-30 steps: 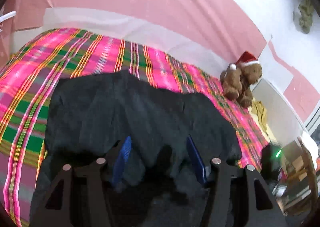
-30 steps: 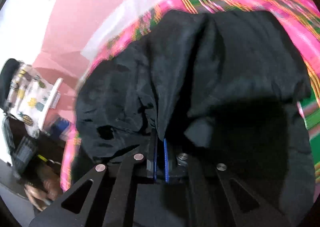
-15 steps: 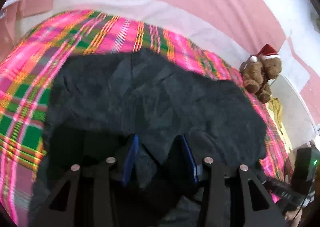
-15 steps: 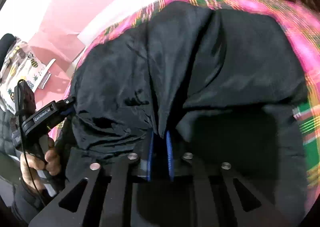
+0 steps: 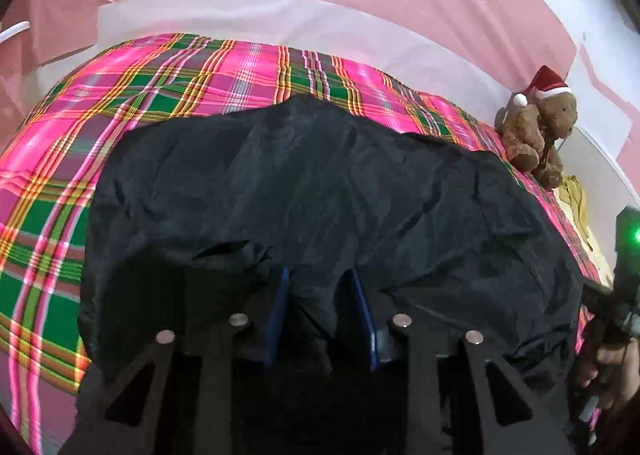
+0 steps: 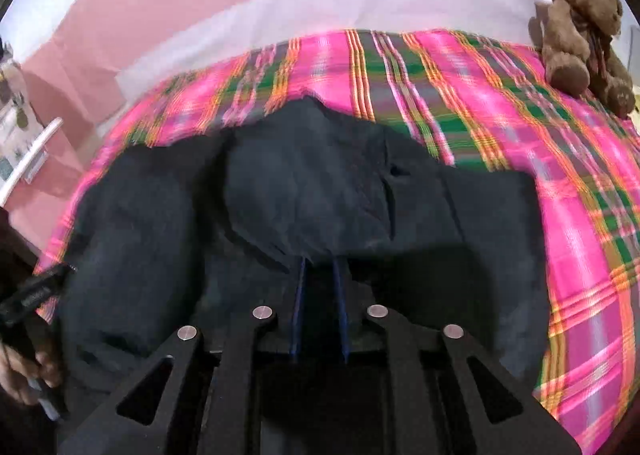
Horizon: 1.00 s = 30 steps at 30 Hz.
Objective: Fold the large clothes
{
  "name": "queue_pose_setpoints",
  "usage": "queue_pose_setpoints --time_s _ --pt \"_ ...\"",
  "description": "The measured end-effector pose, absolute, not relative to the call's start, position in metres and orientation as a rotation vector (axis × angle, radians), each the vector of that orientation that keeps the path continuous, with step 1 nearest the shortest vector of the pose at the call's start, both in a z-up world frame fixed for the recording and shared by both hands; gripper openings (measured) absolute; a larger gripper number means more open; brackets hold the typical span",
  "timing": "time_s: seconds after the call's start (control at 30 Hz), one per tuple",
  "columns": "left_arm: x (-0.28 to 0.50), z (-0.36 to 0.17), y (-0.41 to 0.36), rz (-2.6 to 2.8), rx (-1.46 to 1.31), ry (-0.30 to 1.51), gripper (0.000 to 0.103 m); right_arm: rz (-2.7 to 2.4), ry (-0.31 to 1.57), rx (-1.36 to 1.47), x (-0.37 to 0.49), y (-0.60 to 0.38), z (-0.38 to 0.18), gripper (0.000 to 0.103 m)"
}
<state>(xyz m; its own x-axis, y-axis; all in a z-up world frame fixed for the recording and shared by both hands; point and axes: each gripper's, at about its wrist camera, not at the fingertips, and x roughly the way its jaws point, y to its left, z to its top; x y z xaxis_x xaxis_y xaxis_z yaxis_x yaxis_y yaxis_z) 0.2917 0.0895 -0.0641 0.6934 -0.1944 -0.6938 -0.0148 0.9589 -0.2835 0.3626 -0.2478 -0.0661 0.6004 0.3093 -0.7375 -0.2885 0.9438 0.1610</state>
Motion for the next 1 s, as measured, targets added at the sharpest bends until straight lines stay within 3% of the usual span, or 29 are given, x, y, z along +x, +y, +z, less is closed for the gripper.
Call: queue_pose_setpoints --time_s 0.2,0.37,0.5,0.7,0.83,1.0 --pt "0.288 -0.059 0.084 -0.08 -0.251 0.822 0.034 0.302 0.811 0.017 0.348 -0.248 -0.081 0.012" --pt "0.282 -0.011 0.089 -0.107 -0.217 0.758 0.034 0.342 0.766 0.042 0.342 -0.258 -0.038 0.015" --pt "0.33 0.016 0.087 -0.113 -0.191 0.72 0.035 0.375 0.699 0.051 0.362 -0.246 -0.001 0.015" --pt "0.399 -0.026 0.085 -0.048 -0.148 0.806 0.035 0.387 0.806 -0.045 0.435 -0.198 -0.022 0.015" --pt "0.392 -0.063 0.086 -0.047 -0.138 0.777 0.035 0.338 0.88 -0.013 0.454 -0.212 -0.076 0.016" --pt "0.388 -0.06 0.082 -0.033 -0.123 0.774 0.035 0.312 0.858 -0.008 0.45 -0.212 -0.081 0.016"
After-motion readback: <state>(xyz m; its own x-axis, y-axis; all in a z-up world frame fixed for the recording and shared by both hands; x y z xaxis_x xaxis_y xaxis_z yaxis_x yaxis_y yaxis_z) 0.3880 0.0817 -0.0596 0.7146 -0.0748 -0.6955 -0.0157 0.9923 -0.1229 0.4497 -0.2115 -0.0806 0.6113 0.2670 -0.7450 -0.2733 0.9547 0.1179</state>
